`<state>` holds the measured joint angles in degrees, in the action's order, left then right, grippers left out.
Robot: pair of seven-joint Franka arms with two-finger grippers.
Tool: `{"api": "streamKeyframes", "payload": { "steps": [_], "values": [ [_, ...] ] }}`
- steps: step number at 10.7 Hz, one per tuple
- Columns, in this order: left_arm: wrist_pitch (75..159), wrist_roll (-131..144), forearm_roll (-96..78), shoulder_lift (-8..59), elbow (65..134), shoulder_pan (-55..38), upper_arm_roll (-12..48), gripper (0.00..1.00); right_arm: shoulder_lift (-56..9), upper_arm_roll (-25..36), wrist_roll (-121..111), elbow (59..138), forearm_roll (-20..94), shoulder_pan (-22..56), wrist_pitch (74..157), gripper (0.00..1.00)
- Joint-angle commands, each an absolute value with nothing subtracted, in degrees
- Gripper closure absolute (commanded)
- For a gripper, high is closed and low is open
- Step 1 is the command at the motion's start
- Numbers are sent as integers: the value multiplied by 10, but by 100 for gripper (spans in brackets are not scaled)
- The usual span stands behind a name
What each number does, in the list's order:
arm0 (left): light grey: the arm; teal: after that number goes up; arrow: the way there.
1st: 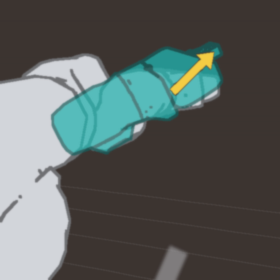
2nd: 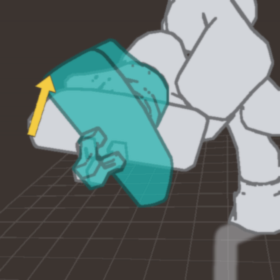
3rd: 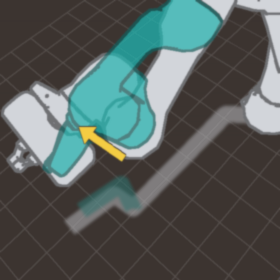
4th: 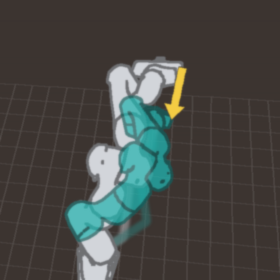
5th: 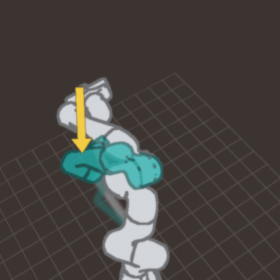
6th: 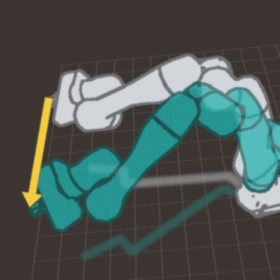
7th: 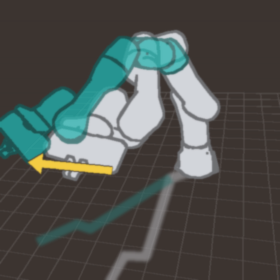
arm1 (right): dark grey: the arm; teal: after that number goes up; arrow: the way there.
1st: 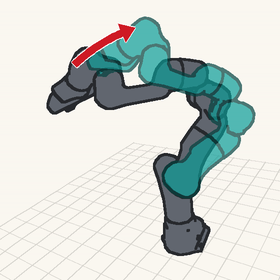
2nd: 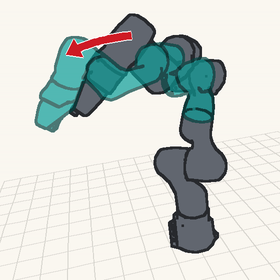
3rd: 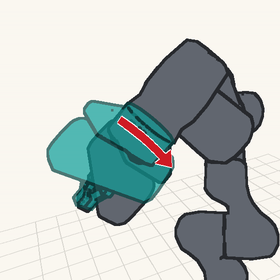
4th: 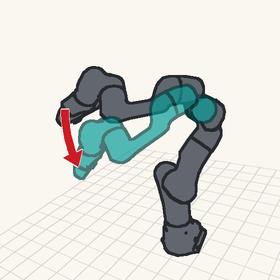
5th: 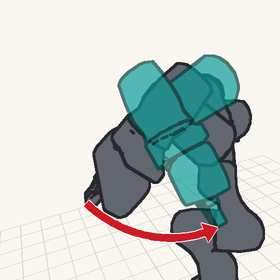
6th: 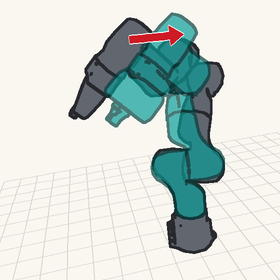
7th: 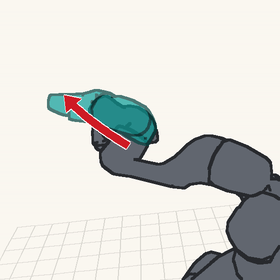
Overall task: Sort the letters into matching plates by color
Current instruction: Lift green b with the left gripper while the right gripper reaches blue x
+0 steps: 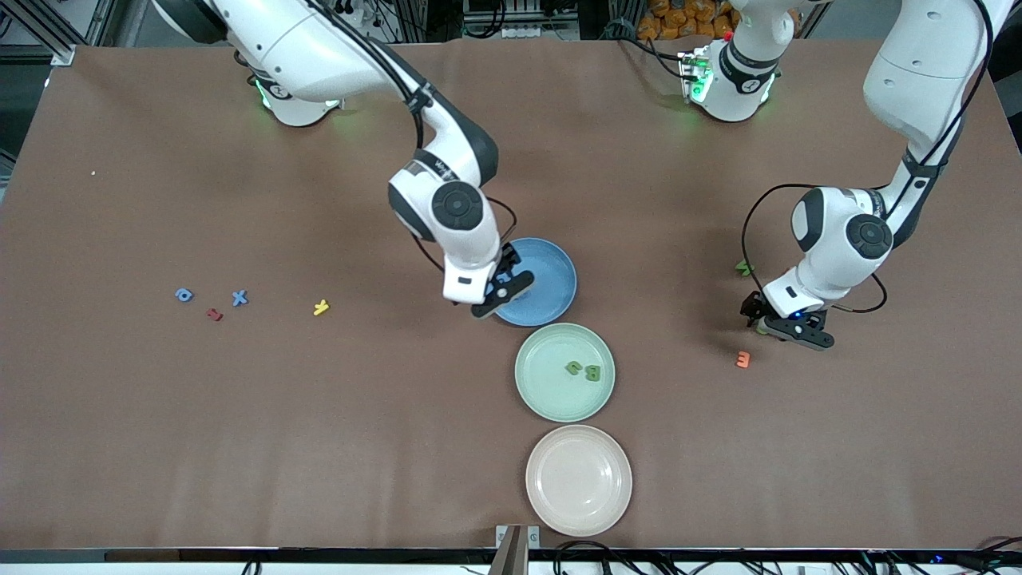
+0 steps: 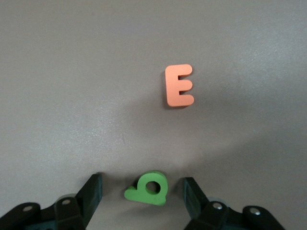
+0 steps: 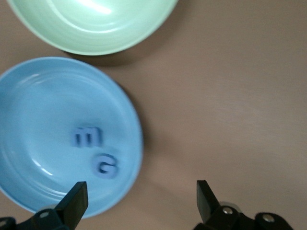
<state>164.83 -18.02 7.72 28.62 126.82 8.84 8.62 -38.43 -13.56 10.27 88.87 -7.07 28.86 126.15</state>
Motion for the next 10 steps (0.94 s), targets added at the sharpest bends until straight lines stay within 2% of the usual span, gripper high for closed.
{"api": "streamKeyframes", "payload": {
  "steps": [1,3,6,8,10],
  "values": [
    [1659,-201,88,293,1266,96,90,39,-335,-135,63,906,-69,227,1217,0],
    [1659,-206,88,292,1261,97,90,59,-309,-106,75,924,-67,204,1207,0],
    [1659,-207,89,290,1260,98,90,65,-282,-79,59,958,-62,145,1213,0],
    [1658,-207,88,287,1260,97,90,72,-274,-80,-64,974,-62,92,1220,0],
    [1658,-207,88,287,1260,97,90,72,-246,-83,-118,1007,-61,49,1220,0]
  ]
}}
